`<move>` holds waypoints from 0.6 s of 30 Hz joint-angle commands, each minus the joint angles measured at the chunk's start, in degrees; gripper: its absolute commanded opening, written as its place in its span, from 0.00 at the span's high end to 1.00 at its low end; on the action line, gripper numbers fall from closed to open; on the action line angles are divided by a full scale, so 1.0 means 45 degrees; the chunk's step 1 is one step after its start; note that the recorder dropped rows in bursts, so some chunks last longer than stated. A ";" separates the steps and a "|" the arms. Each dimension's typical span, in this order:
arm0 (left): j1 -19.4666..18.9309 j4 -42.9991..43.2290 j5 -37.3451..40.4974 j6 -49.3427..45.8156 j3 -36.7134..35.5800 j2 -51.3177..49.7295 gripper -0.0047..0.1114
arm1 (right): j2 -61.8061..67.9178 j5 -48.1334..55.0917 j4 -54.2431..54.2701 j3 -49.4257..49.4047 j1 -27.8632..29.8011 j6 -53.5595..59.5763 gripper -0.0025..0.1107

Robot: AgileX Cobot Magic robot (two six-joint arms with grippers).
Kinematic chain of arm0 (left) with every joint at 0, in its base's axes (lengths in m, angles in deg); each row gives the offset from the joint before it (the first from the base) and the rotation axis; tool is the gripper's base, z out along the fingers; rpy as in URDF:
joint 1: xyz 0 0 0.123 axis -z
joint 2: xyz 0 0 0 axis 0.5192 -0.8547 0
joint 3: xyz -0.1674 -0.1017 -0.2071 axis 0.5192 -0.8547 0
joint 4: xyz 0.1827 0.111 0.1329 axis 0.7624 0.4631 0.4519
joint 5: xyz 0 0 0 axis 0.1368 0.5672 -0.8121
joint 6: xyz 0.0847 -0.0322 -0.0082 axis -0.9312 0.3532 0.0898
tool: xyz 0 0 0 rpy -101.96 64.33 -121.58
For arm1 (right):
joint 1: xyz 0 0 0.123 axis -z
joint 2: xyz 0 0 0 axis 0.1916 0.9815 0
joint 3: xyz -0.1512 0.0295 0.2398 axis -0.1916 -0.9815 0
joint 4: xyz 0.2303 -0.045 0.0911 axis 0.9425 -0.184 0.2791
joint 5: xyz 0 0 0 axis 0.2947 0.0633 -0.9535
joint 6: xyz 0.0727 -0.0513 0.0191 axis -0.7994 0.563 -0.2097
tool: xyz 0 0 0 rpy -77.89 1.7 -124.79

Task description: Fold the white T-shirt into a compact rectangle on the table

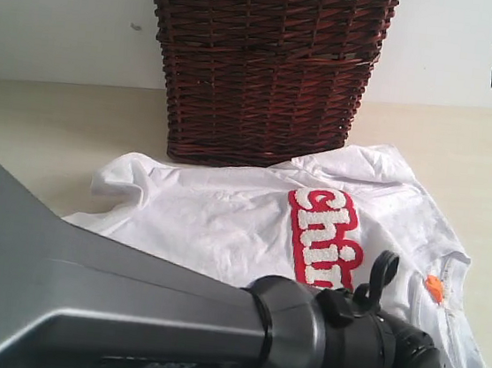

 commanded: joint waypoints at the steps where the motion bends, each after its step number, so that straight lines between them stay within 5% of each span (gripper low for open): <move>1: -0.0072 0.0117 0.0165 -0.0117 0.0010 0.1135 0.96 | 0.0083 0.0250 -0.0163 -0.0010 -0.0004 0.0200 0.98; 8: -0.0290 0.2333 -0.1943 0.0746 0.0010 0.3600 0.96 | 0.0637 0.0459 -0.0044 -0.0010 -0.0004 0.0200 0.98; 12: -0.1597 0.4942 -0.4388 0.3292 -0.0016 0.3839 0.96 | 0.0498 0.0478 -0.0016 -0.0010 -0.0004 0.0200 0.98; 15: -0.3117 0.3386 -0.4610 0.3160 -0.0016 0.3105 0.96 | 0.0448 0.0454 -0.0016 -0.0010 -0.0004 0.0200 0.98; 18: -0.3509 -0.1196 -0.2662 -0.1220 -0.0016 0.1621 0.96 | 0.0448 0.0141 0.0189 -0.0010 -0.0004 0.0200 0.98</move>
